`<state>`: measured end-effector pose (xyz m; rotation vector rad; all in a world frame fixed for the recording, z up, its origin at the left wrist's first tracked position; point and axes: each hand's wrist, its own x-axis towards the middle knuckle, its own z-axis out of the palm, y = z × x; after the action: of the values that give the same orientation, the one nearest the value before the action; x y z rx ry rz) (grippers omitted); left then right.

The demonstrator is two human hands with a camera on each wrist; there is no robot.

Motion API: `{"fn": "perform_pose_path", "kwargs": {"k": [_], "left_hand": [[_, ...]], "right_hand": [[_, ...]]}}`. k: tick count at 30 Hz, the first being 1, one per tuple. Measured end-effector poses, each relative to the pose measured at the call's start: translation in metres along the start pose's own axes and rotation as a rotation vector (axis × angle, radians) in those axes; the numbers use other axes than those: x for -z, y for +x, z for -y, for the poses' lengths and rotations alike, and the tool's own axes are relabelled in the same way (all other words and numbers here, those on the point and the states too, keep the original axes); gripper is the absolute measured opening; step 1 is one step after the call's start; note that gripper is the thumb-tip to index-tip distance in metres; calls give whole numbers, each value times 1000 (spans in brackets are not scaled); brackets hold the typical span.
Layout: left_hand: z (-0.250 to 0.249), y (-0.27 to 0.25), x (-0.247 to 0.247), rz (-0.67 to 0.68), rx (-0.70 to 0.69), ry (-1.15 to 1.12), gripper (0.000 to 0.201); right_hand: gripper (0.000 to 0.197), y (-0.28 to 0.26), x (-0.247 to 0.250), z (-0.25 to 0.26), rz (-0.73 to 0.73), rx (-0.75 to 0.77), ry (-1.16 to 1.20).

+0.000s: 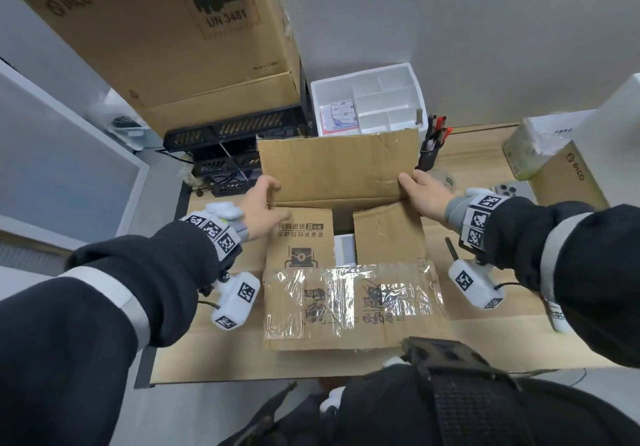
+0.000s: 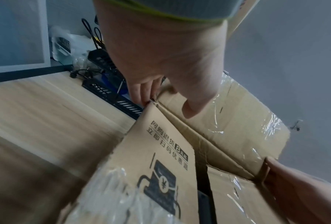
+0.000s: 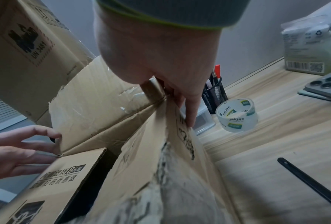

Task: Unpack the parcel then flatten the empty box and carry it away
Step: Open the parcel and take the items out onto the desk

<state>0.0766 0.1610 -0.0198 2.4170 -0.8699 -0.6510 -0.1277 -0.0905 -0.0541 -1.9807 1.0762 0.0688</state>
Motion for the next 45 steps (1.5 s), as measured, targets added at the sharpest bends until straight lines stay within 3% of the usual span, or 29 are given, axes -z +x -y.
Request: {"fn": "perform_pose_path", "kwargs": {"k": [7, 12, 19, 21, 24, 28, 38, 45], "left_hand": [[13, 1, 6, 27, 63, -6, 43], [21, -3, 6, 62, 91, 62, 42], [25, -12, 1, 183, 8, 213, 80], [27, -13, -2, 202, 10, 274, 71], [28, -16, -5, 262, 51, 336, 54], [25, -15, -9, 314, 117, 212, 36], [22, -8, -16, 307, 186, 189, 42], [18, -4, -12, 159, 141, 163, 46]], "right_hand": [[50, -17, -4, 3, -8, 15, 97], [45, -20, -13, 0, 12, -23, -6], [44, -22, -22, -3, -5, 44, -76], [49, -21, -23, -4, 11, 99, -158], [42, -17, -25, -9, 78, 130, -310], [27, -19, -23, -9, 162, 96, -397], [33, -14, -24, -2, 130, 117, -445], [35, -5, -18, 12, 1, 149, -397]]}}
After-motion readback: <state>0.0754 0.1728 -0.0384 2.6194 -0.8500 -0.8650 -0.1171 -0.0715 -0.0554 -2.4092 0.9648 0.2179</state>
